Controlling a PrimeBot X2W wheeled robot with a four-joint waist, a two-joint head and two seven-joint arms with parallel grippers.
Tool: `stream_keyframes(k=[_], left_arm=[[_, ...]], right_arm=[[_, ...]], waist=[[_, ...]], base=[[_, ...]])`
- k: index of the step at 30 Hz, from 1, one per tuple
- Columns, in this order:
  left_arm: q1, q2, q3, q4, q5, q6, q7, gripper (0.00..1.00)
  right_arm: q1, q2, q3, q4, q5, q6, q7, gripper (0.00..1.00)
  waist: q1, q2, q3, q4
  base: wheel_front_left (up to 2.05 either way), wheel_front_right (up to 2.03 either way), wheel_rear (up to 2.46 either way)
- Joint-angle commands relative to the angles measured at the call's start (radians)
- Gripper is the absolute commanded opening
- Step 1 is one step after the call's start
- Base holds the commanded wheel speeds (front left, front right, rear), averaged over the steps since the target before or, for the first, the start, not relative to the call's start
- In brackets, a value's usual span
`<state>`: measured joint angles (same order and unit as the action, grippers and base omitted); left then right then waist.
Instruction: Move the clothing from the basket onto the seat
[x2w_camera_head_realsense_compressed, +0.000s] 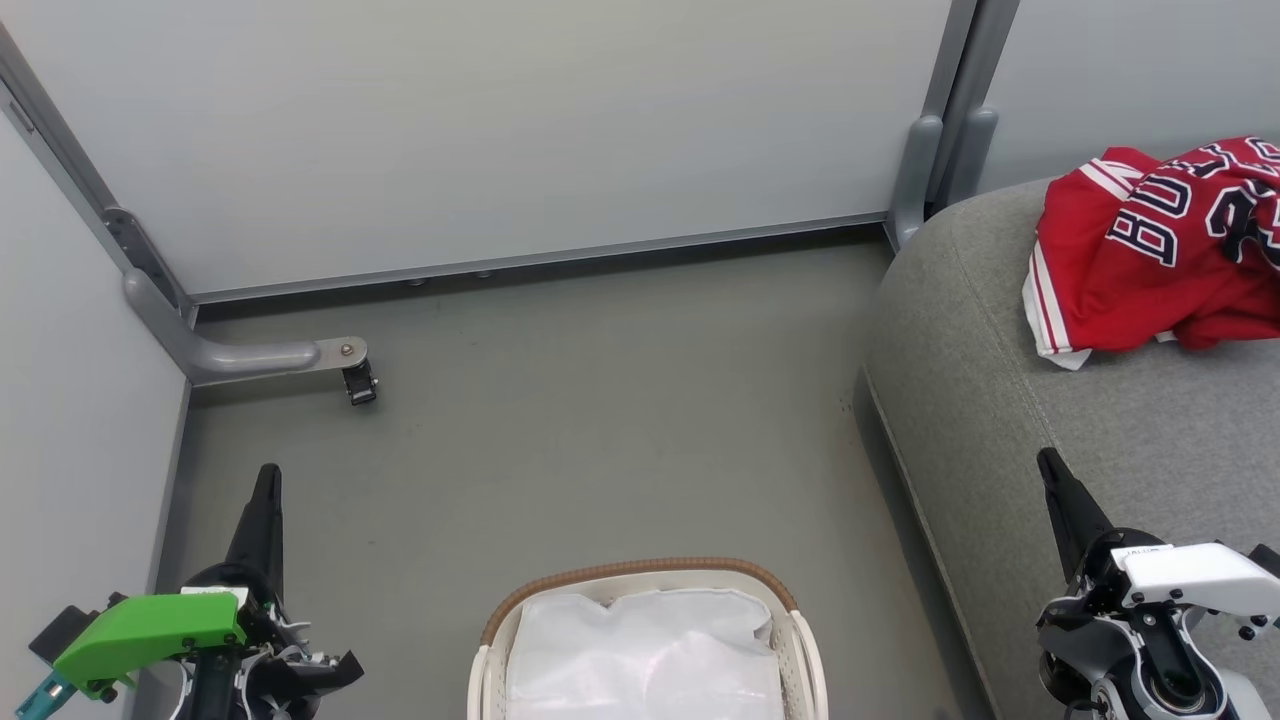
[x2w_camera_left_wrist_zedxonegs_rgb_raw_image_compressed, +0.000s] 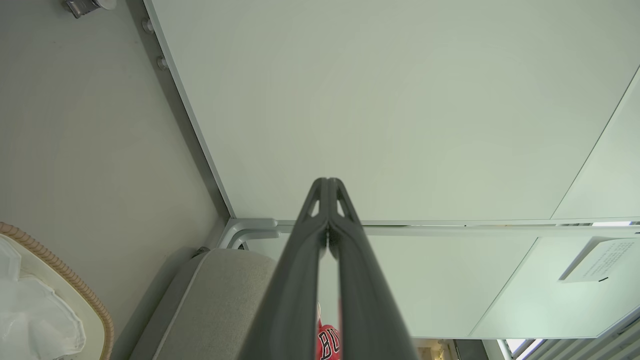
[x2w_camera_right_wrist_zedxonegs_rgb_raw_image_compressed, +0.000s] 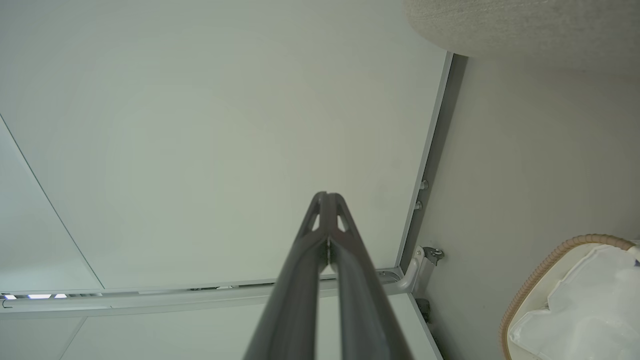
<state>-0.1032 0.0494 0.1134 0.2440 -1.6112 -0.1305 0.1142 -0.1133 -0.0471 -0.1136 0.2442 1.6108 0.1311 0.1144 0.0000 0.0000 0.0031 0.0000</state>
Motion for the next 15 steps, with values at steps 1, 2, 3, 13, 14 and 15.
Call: stream_keyframes(k=[1, 2, 3, 13, 14, 15], left_arm=[[-0.010, 0.002, 0.002, -0.001, -0.003, 0.000, 0.003, 0.00], [-0.010, 0.002, 0.002, -0.001, -0.003, 0.000, 0.003, 0.00], [-0.010, 0.002, 0.002, 0.000, -0.003, 0.000, 0.003, 0.00], [-0.010, 0.002, 0.002, -0.001, -0.003, 0.000, 0.003, 0.00], [-0.010, 0.002, 0.002, -0.001, -0.003, 0.000, 0.003, 0.00], [-0.010, 0.002, 0.002, -0.001, -0.003, 0.000, 0.003, 0.00]], right_arm=[[0.011, -0.006, -0.003, -0.002, 0.004, -0.001, 0.003, 0.00], [0.011, -0.006, -0.003, -0.002, 0.004, -0.001, 0.003, 0.00], [0.011, -0.006, -0.003, -0.002, 0.004, -0.001, 0.003, 0.00], [0.011, -0.006, -0.002, -0.002, 0.004, -0.001, 0.003, 0.00], [0.011, -0.006, -0.002, -0.002, 0.004, -0.001, 0.003, 0.00], [0.011, -0.006, -0.002, -0.002, 0.004, -0.001, 0.003, 0.00]], waist=[[0.0000, 0.0000, 0.000, 0.000], [0.0000, 0.0000, 0.000, 0.000], [0.0000, 0.0000, 0.000, 0.000], [0.0000, 0.0000, 0.000, 0.000], [0.0000, 0.0000, 0.000, 0.000], [0.0000, 0.0000, 0.000, 0.000]], base=[[0.00, 0.00, 0.00], [0.00, 0.00, 0.00], [0.00, 0.00, 0.00], [0.00, 0.00, 0.00], [0.00, 0.00, 0.00], [0.00, 0.00, 0.00]])
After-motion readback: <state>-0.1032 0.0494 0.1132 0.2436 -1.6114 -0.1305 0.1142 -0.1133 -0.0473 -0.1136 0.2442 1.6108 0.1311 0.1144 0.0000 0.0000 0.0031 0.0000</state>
